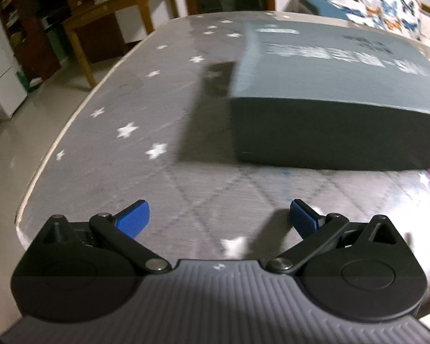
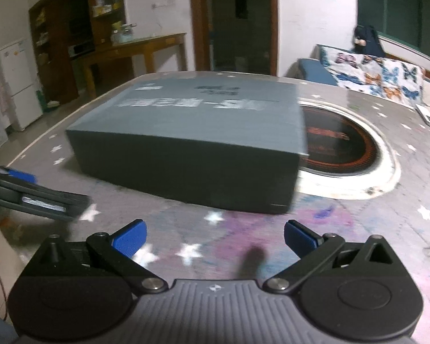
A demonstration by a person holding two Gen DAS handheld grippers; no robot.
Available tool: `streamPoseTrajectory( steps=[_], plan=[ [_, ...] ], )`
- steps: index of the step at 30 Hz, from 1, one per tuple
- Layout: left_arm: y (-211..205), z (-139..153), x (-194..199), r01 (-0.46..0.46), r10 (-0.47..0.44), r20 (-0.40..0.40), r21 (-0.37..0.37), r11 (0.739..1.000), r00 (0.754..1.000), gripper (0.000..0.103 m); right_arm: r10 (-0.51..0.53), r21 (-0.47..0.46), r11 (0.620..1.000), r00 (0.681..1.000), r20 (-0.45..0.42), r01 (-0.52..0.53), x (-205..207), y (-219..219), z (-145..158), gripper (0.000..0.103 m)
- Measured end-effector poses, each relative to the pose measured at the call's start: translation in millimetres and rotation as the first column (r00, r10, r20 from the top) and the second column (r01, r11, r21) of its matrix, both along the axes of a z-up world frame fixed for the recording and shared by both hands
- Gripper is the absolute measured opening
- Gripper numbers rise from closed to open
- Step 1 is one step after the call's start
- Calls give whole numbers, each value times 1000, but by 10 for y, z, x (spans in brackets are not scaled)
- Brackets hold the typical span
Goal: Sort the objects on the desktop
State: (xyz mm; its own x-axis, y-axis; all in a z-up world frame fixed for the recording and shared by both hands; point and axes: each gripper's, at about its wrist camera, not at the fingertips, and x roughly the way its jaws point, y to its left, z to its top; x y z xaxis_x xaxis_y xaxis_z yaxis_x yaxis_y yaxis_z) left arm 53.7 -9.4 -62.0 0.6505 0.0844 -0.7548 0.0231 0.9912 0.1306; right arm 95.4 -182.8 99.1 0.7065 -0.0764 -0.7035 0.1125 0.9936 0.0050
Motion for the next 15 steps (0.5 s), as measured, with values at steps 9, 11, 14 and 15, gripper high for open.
streamPoseTrajectory(
  steps=[9,11,14,15],
  plan=[
    [566,74,118,-167,169,61,-46,985,984,103,-96,-25,995,995,8,96,-60,-371,32,103],
    [687,81,223,-212,216,71,-65,975,974,103,-149,-30,988,989,19,150,-12,-572,54,103],
    [803,106,394,-262,271,103,-91,961,957,103,-238,-11,971,971,34,238,137,-885,43,103],
    [828,114,450,-279,289,117,-95,956,950,103,-268,-5,963,963,40,268,193,-993,35,103]
  ],
)
